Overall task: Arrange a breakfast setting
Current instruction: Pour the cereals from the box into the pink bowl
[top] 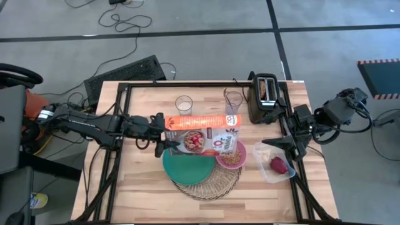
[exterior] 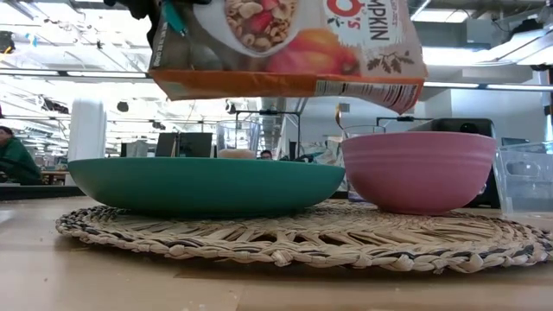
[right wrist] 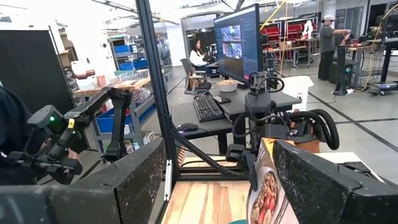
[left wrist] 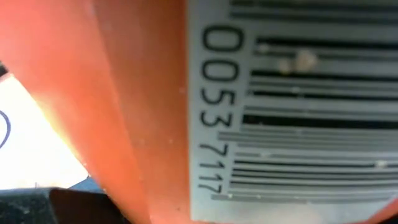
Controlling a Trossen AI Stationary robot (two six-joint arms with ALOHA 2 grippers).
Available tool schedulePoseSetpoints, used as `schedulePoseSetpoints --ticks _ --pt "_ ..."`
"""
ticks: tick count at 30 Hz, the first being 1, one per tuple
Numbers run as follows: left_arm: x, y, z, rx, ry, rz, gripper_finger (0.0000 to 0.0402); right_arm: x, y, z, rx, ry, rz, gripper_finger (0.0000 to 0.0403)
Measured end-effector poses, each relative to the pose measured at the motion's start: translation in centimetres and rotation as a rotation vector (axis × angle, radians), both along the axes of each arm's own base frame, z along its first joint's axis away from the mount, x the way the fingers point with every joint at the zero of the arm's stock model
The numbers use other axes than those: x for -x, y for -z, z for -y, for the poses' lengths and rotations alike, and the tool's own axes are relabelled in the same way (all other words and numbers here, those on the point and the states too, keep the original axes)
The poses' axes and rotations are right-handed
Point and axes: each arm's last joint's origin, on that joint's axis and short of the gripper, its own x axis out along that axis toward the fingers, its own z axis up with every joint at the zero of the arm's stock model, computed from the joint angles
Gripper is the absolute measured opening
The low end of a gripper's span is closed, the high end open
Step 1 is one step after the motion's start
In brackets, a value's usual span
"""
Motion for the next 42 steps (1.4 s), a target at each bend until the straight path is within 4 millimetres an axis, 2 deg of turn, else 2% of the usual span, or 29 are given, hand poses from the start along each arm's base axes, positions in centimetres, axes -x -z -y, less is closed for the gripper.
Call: schedulePoseSetpoints --ticks 7,18,31,37,42 --pt "0.0 -0.1 0.0 -0.003 0.001 0.011 0.0277 0.0 0.0 0.0 0.0 0.0 0.0 0.0327" --pt "-0.1 -1.4 0.0 0.011 0.012 0.134 0.0277 0.0 0.0 0.0 -0.003 0.0 0.004 0.0327" --pt "2.7 -6.3 -0.3 0.055 0.008 0.509 0.0277 0.1 -1.5 0.1 -0.021 0.01 0.146 0.0327" --pt "4.2 -8.5 -0.6 0.082 -0.009 0.665 0.0277 -1.3 -1.5 -0.4 -0.029 0.034 0.163 0.0327" --pt "5.4 -10.2 -0.8 0.1 -0.027 0.797 0.0276 -4.3 -0.8 -0.8 -0.023 0.093 0.165 0.0327"
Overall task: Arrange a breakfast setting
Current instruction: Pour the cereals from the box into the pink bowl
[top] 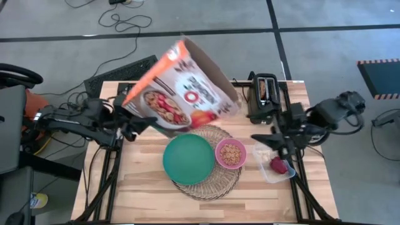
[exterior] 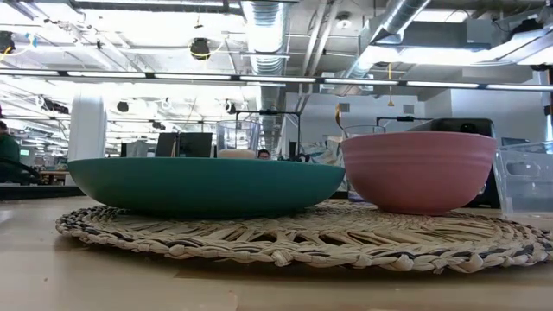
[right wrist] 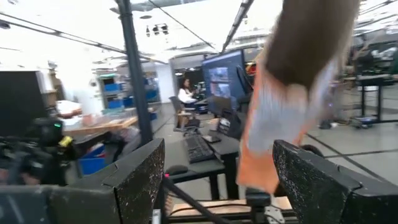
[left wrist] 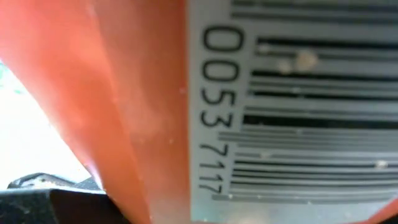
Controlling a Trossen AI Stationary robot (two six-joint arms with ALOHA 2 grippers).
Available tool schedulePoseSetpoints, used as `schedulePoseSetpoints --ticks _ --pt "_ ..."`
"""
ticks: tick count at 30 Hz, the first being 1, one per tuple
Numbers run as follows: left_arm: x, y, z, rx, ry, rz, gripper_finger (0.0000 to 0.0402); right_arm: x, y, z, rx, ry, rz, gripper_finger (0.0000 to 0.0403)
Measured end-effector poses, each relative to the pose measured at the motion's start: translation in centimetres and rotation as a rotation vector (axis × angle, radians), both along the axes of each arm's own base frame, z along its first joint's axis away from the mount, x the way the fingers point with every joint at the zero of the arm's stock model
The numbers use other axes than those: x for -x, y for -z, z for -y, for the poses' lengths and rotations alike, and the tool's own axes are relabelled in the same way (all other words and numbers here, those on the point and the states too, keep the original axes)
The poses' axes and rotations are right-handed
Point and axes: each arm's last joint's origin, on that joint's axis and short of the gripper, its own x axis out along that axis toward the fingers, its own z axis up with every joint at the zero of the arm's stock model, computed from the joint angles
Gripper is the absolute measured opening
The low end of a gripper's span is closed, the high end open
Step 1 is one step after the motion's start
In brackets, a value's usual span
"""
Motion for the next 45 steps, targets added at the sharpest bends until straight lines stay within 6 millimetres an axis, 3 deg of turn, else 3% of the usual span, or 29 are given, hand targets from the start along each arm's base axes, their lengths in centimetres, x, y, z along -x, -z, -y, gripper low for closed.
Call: schedulePoseSetpoints --ticks 7,14,20,24,32,41,45 --pt "1.1 -1.1 -0.1 0.023 0.002 0.107 0.0276 -5.3 2.0 -0.3 0.021 0.091 -0.032 0.0327" --pt "1.1 -1.2 -0.1 0.025 0.002 0.123 0.0275 -11.6 4.1 0.1 -0.038 0.184 0.096 0.0327" --pt "1.2 -1.3 -0.2 0.027 0.002 0.14 0.0275 -15.9 7.0 0.2 -0.087 0.204 0.145 0.0327" --pt "1.2 -1.4 -0.2 0.027 0.0 0.152 0.0275 -17.1 8.0 0.5 -0.137 0.189 0.152 0.0327" --pt "1.1 -1.4 -0.2 0.031 -0.004 0.15 0.0275 -18.7 7.0 1.3 -0.175 0.086 0.175 0.0329" --pt "1.3 -1.8 -0.2 0.035 -0.01 0.188 0.0275 -20.6 5.4 1.9 -0.167 0.084 0.198 0.0394" --pt "1.1 -1.7 -0.2 0.032 -0.023 0.182 0.0275 -20.7 5.4 2.2 -0.176 0.174 0.153 0.0391"
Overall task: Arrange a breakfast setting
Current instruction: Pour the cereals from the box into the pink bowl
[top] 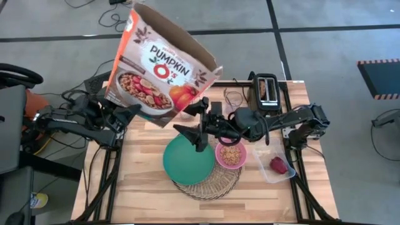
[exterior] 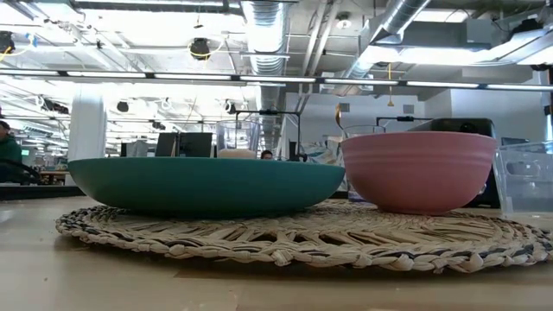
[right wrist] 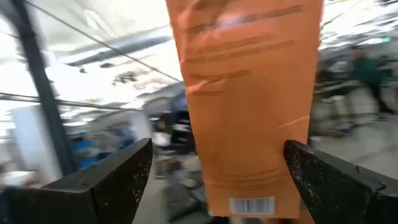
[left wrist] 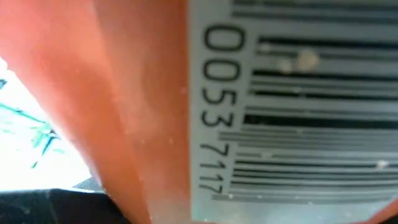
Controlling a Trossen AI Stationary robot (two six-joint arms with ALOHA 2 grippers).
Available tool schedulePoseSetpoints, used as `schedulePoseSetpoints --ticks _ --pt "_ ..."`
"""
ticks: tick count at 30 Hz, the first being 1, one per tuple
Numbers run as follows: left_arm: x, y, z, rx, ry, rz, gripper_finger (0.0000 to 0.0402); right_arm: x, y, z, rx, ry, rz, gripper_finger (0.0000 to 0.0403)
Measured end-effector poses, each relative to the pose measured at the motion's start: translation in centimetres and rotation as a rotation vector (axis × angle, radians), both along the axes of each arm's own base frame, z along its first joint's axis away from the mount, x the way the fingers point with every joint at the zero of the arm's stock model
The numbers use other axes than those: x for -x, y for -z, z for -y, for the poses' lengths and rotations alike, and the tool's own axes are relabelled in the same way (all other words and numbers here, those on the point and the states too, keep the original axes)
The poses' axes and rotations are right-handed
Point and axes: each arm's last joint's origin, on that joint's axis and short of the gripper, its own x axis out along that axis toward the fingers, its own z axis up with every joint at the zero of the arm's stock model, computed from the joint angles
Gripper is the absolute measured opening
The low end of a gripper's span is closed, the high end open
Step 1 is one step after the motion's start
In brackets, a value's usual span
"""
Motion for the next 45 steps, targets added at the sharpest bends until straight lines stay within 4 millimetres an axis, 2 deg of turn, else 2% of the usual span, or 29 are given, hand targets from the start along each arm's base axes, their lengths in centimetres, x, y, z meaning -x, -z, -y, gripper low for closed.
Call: schedulePoseSetpoints --ticks 3,13,30,34,39,41,45 --pt "0.0 0.0 0.1 -0.01 0.012 0.0 0.0275 -0.1 0.3 0.1 0.009 0.065 -0.034 0.0392" --pt "-0.1 0.0 0.1 -0.016 0.014 0.006 0.0275 -0.1 0.3 0.2 -0.007 0.073 -0.028 0.0395" --pt "-2.0 0.9 0.3 -0.015 0.012 -0.038 0.0275 -0.2 -0.1 1.5 0.017 0.054 0.016 0.0392" --pt "-2.2 0.9 0.3 -0.023 0.003 -0.043 0.0275 -0.2 -0.1 1.6 0.026 0.055 0.009 0.0366" --pt "-2.2 0.9 0.3 -0.032 -0.002 -0.046 0.0276 -0.2 -0.1 1.6 0.046 0.062 0.004 0.03" --pt "-2.1 0.9 0.3 -0.031 -0.003 -0.045 0.03 -0.2 -0.1 1.6 0.053 0.066 0.002 0.0283" --pt "-2.0 0.8 0.3 -0.014 0.004 -0.04 0.0364 -0.2 0.0 1.6 0.084 0.08 -0.009 0.0275"
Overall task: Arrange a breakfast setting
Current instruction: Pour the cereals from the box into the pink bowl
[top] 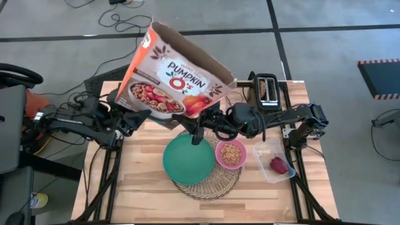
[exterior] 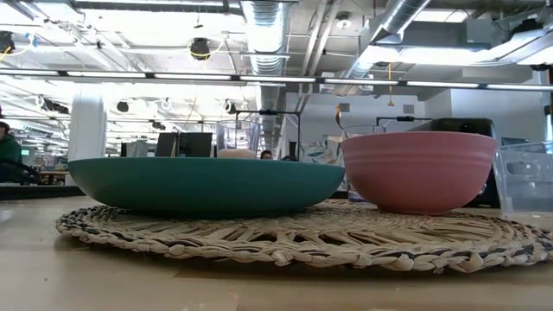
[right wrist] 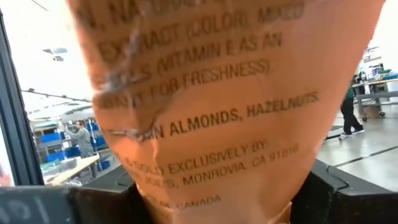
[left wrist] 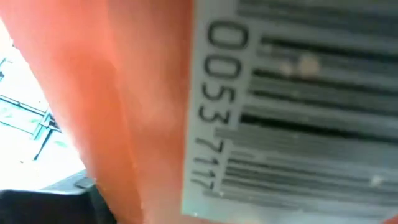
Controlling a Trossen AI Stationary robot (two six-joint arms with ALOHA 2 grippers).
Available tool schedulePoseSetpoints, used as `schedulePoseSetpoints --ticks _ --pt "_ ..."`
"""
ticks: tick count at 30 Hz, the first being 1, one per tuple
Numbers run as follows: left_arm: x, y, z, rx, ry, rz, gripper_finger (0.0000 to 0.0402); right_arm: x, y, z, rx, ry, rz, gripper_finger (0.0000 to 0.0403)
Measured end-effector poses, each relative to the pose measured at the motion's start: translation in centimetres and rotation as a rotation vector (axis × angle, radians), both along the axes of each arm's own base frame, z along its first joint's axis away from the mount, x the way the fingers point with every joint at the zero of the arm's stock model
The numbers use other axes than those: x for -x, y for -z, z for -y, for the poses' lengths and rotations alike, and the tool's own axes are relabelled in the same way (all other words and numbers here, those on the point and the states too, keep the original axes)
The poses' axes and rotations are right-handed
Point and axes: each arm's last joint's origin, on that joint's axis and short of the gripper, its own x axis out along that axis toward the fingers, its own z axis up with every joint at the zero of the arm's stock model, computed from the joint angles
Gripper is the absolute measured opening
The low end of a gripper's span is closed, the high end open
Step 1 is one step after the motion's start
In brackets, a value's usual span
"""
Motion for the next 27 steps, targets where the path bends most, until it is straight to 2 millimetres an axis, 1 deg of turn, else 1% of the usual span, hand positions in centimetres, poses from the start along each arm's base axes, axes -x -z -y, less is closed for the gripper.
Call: schedulePoseSetpoints --ticks 3,6,9,13,17,19,22,24,27 --pt "0.5 -0.1 0.0 0.011 0.012 -0.007 0.0389 0.3 -0.3 0.0 0.027 0.011 -0.004 0.0274" --pt "1.3 0.2 -0.1 0.005 0.02 -0.068 0.0394 1.1 -1.0 -0.1 0.056 0.022 -0.01 0.0273" --pt "3.0 0.3 -0.4 0.012 0.005 -0.123 0.0393 2.5 -2.2 0.0 0.068 0.031 -0.034 0.0272" --pt "5.3 1.1 -0.8 0.019 -0.031 -0.234 0.0393 4.8 -3.8 0.2 0.068 0.032 -0.069 0.0272" --pt "7.6 1.9 -1.2 0.05 -0.055 -0.321 0.0393 6.5 -4.1 0.2 0.058 0.004 -0.166 0.0271" --pt "8.6 2.0 -1.3 0.069 -0.054 -0.345 0.0393 7.5 -4.2 0.1 0.042 -0.023 -0.232 0.0271" --pt "9.5 1.0 -1.4 0.064 -0.055 -0.398 0.0394 8.9 -4.1 -0.2 0.009 -0.056 -0.316 0.0271" --pt "9.6 0.1 -1.4 0.051 -0.052 -0.461 0.0394 9.5 -3.7 -0.4 -0.013 -0.073 -0.379 0.0271" --pt "9.2 -1.6 -1.3 0.014 -0.048 -0.535 0.0394 9.6 -2.8 -0.7 -0.042 -0.115 -0.459 0.0271"
